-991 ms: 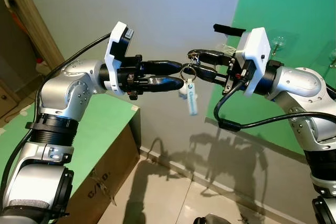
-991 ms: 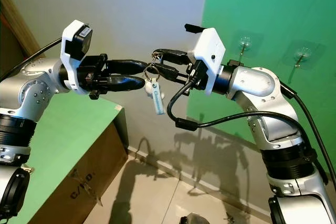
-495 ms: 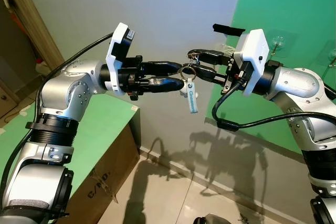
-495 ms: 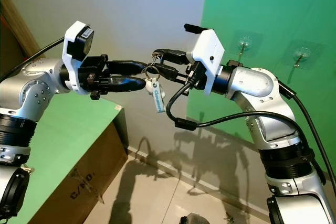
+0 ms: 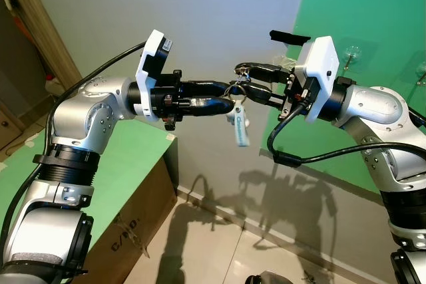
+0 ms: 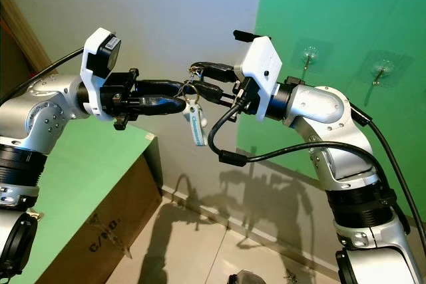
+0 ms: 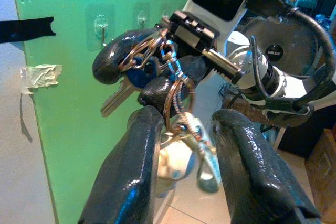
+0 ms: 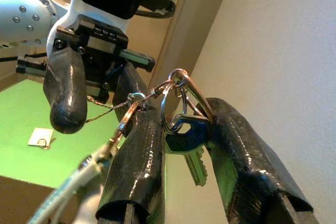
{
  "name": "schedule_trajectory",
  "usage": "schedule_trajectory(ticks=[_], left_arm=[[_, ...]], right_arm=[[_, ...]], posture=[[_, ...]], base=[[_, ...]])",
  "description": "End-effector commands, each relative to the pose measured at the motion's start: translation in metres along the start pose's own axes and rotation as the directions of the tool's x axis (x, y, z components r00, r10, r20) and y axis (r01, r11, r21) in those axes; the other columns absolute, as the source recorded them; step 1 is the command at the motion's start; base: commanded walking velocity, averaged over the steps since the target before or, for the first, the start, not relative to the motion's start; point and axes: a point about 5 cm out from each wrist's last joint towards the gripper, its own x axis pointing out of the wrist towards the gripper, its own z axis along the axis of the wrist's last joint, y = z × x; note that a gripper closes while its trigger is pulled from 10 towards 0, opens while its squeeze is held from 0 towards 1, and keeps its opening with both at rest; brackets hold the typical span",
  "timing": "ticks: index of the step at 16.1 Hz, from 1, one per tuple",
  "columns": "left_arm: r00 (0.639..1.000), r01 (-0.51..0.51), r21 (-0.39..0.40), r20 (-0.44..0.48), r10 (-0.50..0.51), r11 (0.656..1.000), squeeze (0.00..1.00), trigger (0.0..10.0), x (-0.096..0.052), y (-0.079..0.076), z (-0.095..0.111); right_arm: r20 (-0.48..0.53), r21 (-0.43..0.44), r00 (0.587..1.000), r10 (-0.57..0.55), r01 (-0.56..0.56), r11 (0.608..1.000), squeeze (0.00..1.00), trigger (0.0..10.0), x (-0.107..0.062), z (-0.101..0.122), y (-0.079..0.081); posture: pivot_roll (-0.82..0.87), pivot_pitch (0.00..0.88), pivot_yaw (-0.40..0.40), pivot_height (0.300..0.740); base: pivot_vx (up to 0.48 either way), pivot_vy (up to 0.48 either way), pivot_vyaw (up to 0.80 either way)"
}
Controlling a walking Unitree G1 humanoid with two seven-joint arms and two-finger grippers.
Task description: Hang keys on a hook
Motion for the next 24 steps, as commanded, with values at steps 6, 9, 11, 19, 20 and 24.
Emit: schedule_trajectory(ticks=[6, 9, 11, 19, 20, 24], left_arm=[[0.999, 0.043, -0.010, -0.015, -0.044, 0.999, 0.00, 0.0, 0.005, -0.004, 0.000], [0.998, 0.054, -0.021, 0.011, -0.054, 0.998, 0.00, 0.0, 0.003, -0.005, 0.004], [0.998, 0.054, -0.029, 0.028, -0.053, 0.998, 0.00, 0.0, 0.002, -0.006, 0.005], [0.997, 0.038, -0.035, 0.071, -0.036, 0.999, 0.00, 0.0, -0.001, -0.007, 0.009], [0.997, 0.037, -0.036, 0.072, -0.035, 0.999, 0.00, 0.0, -0.001, -0.007, 0.009], [0.997, 0.032, -0.036, 0.070, -0.029, 0.999, 0.00, 0.0, -0.002, -0.007, 0.008]], right_arm=[[0.110, -0.016, 0.994, 0.016, -0.015, 1.000, 0.00, 0.0, 0.003, 0.030, 0.001], [0.113, -0.005, 0.993, 0.012, -0.012, 1.000, 0.00, 0.0, 0.003, 0.031, 0.001], [0.111, 0.003, 0.994, 0.006, -0.007, 1.000, 0.00, 0.0, 0.003, 0.030, 0.001], [0.010, -0.056, 0.999, -0.054, 0.054, 0.997, 0.00, 0.0, 0.002, 0.014, -0.002], [-0.003, -0.071, 0.997, -0.077, 0.077, 0.994, 0.00, 0.0, 0.002, 0.012, -0.004], [-0.053, -0.117, 0.967, -0.248, 0.241, 0.964, 1.00, 10.0, 0.000, 0.001, -0.022]], posture=[[-0.14, 0.000, 0.046, 0.722], [-0.14, 0.000, 0.048, 0.722], [-0.14, 0.000, 0.051, 0.722], [-0.13, 0.000, 0.047, 0.722], [-0.13, 0.000, 0.047, 0.722], [-0.13, 0.000, 0.048, 0.722]], base=[[0.000, 0.000, 0.00], [0.000, 0.000, 0.00], [0.000, 0.000, 0.00], [0.000, 0.000, 0.00], [0.000, 0.000, 0.00], [0.000, 0.000, 0.00]])
